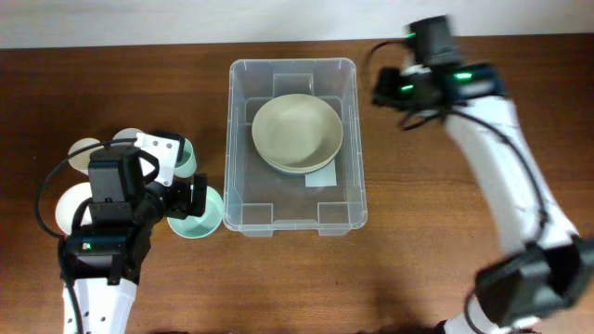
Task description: Pack container
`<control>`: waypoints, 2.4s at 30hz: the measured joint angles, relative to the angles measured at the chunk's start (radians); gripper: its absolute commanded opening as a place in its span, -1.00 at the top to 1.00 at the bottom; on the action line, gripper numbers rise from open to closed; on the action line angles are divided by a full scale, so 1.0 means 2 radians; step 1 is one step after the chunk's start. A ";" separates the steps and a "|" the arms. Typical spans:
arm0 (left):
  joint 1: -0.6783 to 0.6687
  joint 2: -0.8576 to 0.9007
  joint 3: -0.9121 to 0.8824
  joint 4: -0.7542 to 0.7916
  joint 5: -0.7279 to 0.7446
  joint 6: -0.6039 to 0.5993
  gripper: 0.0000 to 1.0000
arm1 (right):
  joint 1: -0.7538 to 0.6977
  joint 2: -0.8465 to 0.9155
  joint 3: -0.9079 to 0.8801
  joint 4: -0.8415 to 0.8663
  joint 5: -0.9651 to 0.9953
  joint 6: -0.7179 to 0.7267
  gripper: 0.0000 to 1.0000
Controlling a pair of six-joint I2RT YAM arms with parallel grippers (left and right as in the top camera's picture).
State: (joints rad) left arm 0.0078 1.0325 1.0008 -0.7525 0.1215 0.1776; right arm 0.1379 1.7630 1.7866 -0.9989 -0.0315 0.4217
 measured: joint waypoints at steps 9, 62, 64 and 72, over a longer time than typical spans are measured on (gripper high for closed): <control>0.000 0.000 0.000 0.008 0.002 0.000 -0.99 | -0.179 -0.067 0.007 -0.161 0.022 -0.002 -0.98; -0.266 0.422 0.192 0.054 -0.008 -0.051 0.98 | -0.139 -0.060 -0.125 -0.154 -0.026 -0.058 -0.82; -0.266 0.422 0.192 0.059 -0.017 -0.049 0.96 | -0.139 -0.060 -0.125 -0.154 -0.026 -0.060 -0.82; -0.266 0.422 0.202 0.035 -0.026 -0.046 0.62 | -0.139 -0.060 -0.125 -0.154 -0.026 -0.060 -0.83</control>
State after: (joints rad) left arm -0.5243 1.8763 1.4055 -0.6823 0.0689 0.0856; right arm -0.1394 1.6428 1.5368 -1.3067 -0.0826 0.3019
